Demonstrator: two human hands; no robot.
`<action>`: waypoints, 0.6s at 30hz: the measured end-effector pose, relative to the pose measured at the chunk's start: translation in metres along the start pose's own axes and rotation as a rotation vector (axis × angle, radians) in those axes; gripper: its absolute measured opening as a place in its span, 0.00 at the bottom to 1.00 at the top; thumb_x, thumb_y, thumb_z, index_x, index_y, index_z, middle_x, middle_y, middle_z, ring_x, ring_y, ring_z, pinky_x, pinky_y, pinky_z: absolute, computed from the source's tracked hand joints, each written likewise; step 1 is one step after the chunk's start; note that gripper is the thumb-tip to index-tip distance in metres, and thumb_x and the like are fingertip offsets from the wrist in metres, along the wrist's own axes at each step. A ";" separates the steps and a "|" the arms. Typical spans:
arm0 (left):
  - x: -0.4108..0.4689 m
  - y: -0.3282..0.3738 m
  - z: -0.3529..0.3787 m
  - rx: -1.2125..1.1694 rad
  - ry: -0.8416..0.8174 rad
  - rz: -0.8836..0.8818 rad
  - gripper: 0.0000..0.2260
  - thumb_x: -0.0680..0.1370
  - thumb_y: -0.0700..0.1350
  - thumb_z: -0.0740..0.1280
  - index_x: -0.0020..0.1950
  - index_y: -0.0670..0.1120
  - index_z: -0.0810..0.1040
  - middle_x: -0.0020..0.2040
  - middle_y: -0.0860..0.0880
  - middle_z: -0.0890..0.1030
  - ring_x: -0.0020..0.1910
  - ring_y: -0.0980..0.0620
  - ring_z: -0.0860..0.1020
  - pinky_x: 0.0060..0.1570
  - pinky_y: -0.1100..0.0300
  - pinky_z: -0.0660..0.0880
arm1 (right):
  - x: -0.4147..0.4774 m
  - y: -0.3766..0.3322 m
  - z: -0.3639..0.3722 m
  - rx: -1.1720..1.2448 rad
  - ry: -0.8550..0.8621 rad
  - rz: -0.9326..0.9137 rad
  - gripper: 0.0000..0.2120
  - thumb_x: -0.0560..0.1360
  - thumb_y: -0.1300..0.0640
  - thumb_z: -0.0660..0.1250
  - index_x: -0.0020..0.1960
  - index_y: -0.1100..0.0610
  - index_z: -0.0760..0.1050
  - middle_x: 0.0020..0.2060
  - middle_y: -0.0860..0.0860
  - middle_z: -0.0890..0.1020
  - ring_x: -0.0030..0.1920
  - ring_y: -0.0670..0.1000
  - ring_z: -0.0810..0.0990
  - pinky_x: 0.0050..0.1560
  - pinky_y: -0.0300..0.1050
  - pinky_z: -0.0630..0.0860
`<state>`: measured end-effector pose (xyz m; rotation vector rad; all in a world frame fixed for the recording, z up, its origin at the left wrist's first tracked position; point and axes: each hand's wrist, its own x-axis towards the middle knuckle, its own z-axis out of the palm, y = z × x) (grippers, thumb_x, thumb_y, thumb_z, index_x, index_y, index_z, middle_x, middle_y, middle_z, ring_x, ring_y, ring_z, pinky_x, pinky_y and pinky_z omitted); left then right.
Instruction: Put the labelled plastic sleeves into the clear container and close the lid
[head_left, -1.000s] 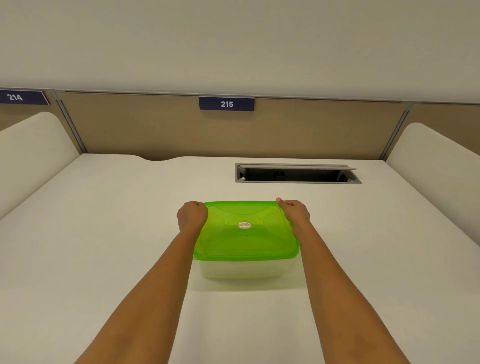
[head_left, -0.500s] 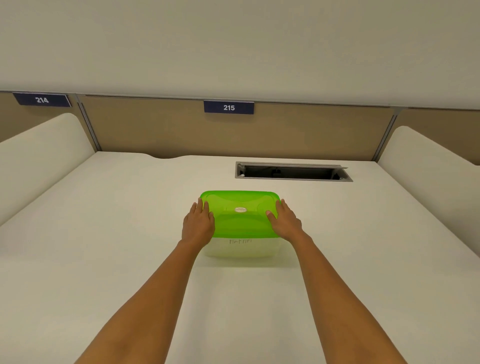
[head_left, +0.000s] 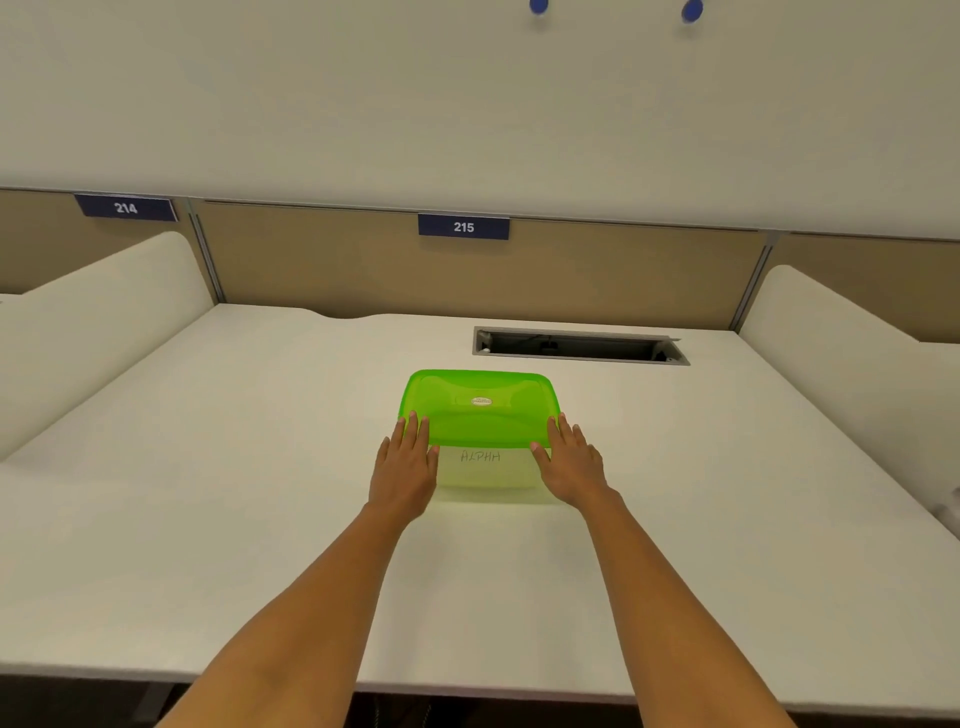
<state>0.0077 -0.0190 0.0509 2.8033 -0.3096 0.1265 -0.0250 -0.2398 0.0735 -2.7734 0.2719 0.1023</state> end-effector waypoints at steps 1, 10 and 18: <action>-0.003 -0.001 -0.001 0.009 -0.010 0.004 0.24 0.84 0.49 0.45 0.78 0.46 0.45 0.79 0.47 0.45 0.79 0.50 0.44 0.77 0.53 0.47 | -0.004 -0.001 0.000 -0.011 0.001 0.003 0.28 0.82 0.46 0.45 0.78 0.56 0.44 0.79 0.52 0.44 0.79 0.55 0.44 0.76 0.55 0.47; -0.025 -0.010 -0.012 0.048 -0.095 0.070 0.25 0.83 0.51 0.45 0.78 0.45 0.43 0.79 0.47 0.43 0.78 0.50 0.43 0.77 0.53 0.45 | -0.032 -0.006 0.004 -0.118 0.014 0.031 0.28 0.82 0.45 0.45 0.78 0.55 0.43 0.79 0.50 0.44 0.79 0.54 0.43 0.77 0.54 0.45; -0.024 -0.017 -0.043 0.132 -0.052 0.114 0.25 0.83 0.52 0.44 0.78 0.44 0.45 0.79 0.46 0.44 0.78 0.48 0.43 0.77 0.52 0.45 | -0.064 -0.014 -0.001 0.036 0.307 0.043 0.24 0.82 0.48 0.50 0.75 0.58 0.59 0.74 0.54 0.64 0.75 0.54 0.60 0.73 0.48 0.59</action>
